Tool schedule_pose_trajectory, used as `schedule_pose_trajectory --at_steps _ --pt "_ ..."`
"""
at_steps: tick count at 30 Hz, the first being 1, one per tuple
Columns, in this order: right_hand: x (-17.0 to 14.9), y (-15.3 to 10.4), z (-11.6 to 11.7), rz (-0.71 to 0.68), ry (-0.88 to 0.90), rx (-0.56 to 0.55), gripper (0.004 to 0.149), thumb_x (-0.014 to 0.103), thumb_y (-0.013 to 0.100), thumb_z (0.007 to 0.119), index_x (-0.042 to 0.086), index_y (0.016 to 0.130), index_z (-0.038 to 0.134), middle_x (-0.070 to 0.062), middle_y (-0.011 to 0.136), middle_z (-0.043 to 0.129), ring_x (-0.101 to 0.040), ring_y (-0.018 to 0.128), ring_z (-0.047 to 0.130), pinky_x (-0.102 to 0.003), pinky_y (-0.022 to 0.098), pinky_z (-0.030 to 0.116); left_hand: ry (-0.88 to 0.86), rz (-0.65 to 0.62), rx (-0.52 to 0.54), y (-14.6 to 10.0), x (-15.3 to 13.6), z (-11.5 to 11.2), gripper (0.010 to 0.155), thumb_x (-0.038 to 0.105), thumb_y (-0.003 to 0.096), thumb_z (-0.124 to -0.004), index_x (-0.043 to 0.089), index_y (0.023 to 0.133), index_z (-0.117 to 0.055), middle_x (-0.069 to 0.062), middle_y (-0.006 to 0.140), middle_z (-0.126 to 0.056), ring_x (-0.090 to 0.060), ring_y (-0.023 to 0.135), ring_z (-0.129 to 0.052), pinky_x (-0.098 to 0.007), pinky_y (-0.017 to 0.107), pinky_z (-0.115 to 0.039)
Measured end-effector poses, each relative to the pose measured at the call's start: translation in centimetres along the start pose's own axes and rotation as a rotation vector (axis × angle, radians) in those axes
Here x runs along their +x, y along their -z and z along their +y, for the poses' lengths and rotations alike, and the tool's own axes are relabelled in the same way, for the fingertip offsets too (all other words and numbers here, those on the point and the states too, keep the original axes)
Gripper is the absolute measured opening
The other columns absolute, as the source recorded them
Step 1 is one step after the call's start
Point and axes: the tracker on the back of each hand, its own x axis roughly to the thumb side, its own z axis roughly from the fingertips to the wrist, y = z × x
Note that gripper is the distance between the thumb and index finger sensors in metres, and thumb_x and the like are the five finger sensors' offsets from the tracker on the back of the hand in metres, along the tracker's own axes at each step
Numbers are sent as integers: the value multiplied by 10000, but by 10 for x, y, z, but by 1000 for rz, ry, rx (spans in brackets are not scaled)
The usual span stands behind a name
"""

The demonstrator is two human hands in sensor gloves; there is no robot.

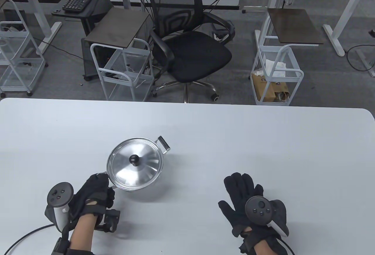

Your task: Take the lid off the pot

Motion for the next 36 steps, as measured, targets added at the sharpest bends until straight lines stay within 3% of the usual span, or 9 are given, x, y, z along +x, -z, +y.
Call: schedule_pose_trajectory --at_steps 7,15,36 --pt "-11 -4 -9 29 46 -43 732 593 534 588 276 1108 263 -82 1196 196 -475 1098 139 -744 699 143 45 -30 -207 -16 9 -39 486 405 539 -828 51 868 -783 106 564 -955 -179 157 -1015 -346 68 -844" --pt "-11 -4 -9 38 48 -33 728 591 534 589 276 1107 269 -82 1195 200 -476 1098 145 -744 699 144 116 -24 -316 -23 5 -64 487 409 543 -816 57 877 -772 110 572 -949 -176 167 -1014 -344 77 -844" --pt "-11 -3 -13 30 35 -52 729 591 534 591 277 1108 270 -83 1197 203 -480 1099 149 -749 699 148 237 2 -403 -17 -7 -73 481 433 565 -777 106 916 -741 153 610 -939 -170 220 -1016 -342 121 -845"
